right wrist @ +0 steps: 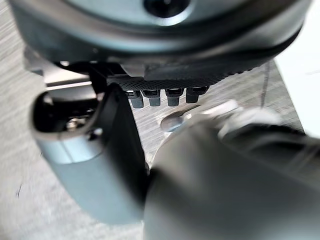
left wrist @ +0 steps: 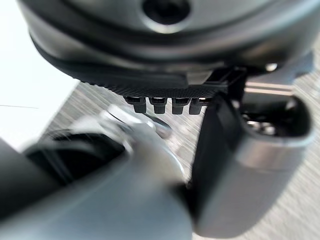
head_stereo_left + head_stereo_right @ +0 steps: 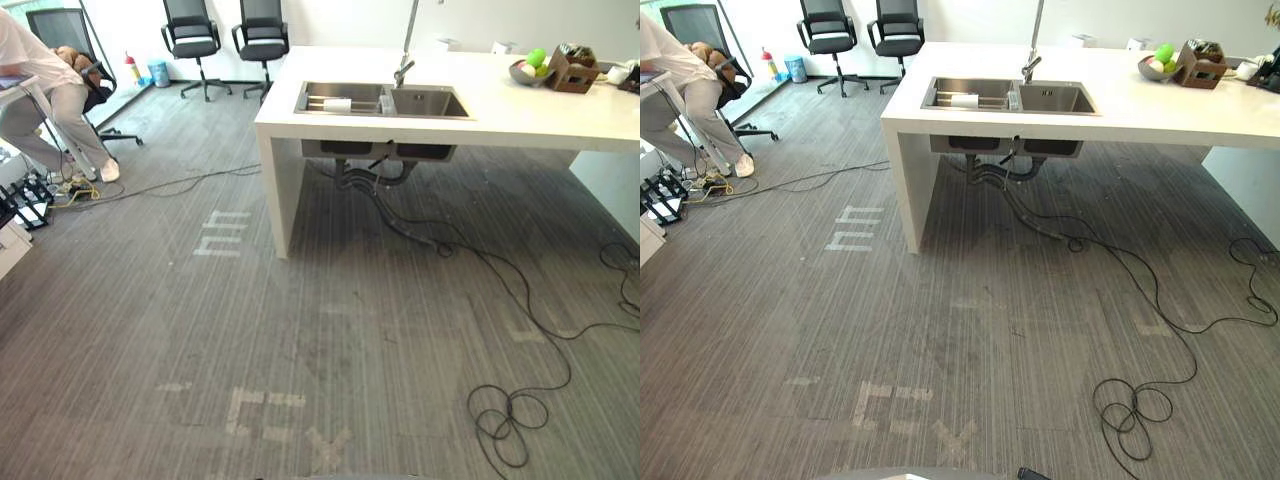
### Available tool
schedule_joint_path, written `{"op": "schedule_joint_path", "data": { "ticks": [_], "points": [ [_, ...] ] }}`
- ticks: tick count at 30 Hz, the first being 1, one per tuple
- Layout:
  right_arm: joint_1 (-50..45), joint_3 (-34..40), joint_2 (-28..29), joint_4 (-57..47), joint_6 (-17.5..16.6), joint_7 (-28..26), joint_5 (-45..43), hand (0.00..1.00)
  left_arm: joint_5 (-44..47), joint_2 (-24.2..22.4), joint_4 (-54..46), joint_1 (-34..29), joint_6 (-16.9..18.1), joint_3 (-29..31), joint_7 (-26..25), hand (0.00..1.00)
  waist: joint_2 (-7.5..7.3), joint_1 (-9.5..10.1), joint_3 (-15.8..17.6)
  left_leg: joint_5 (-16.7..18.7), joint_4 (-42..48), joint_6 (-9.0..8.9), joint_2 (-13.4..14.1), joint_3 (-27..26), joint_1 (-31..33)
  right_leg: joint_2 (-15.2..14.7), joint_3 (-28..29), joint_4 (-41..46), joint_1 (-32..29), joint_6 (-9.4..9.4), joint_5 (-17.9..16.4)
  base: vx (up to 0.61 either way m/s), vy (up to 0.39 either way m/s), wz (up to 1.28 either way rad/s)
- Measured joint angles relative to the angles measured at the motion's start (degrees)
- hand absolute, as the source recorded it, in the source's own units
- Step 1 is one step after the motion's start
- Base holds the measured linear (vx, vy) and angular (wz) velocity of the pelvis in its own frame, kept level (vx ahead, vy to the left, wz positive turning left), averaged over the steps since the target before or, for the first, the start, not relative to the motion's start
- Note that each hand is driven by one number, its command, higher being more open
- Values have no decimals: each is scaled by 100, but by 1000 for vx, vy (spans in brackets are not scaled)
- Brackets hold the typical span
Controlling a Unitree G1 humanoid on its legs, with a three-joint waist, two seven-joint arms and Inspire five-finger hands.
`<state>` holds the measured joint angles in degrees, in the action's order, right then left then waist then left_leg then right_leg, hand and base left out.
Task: Walk over to the sink, pick up the cup, carry it to the dishwasher, place the cup inside the dishwasher, then close the dishwasher door
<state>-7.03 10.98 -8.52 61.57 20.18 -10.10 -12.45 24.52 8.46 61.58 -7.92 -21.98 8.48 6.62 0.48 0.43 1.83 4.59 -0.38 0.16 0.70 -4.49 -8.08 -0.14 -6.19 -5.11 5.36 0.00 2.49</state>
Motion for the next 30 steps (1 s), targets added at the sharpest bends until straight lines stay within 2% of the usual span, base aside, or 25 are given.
{"op": "schedule_joint_path", "data": {
  "ticks": [5,12,16,21,24,27,29,30],
  "points": [
    [88,-7,46,5,-588,213,602,100,-446,-31,-5,99,690,-81,-54,100,-7,-9,182,-55,-98,-9,-8,21,-59,-4,-70,-4,37,1,0,-16,-1,2],
    [119,-12,44,-1,-514,119,577,100,-547,-37,-54,111,1006,-203,-429,100,-53,-33,217,-90,-151,10,-28,60,-70,-21,-174,-7,36,1,0,-38,2,3],
    [138,-12,28,-2,-333,-38,484,100,-547,-49,-60,109,1169,-229,-667,100,-64,-56,224,-97,-162,22,-47,63,-73,-37,-175,-8,37,2,0,-45,10,0],
    [140,-14,42,-6,-343,-130,396,100,-425,-79,-61,118,1355,-224,-1037,100,-109,-74,267,-107,-180,36,-62,88,-96,-49,-196,-7,57,2,0,-31,5,2],
    [159,-14,65,-17,-445,-156,327,100,-232,-92,-67,138,1384,-213,-1043,100,-110,-117,307,-125,-179,63,-90,172,-94,-79,-271,5,85,15,-8,-33,4,16],
    [145,-15,94,-51,-705,-109,97,100,-75,-227,-154,208,1416,-212,-1041,100,-123,-136,413,-128,-129,95,-150,334,-97,-193,-423,399,14,120,-240,-40,17,28],
    [120,-25,145,-216,-912,-44,-87,100,87,-288,-322,211,1409,-216,-1039,100,-167,-129,501,-59,-43,175,-254,403,-146,-440,-473,1677,-440,190,-831,-56,45,20],
    [119,-27,148,-233,-929,-37,-107,100,108,-291,-328,210,1411,-216,-1039,100,-168,-126,507,-54,-45,182,-266,405,-155,-468,-478,1820,-491,185,-871,-53,60,6]
  ]
}}
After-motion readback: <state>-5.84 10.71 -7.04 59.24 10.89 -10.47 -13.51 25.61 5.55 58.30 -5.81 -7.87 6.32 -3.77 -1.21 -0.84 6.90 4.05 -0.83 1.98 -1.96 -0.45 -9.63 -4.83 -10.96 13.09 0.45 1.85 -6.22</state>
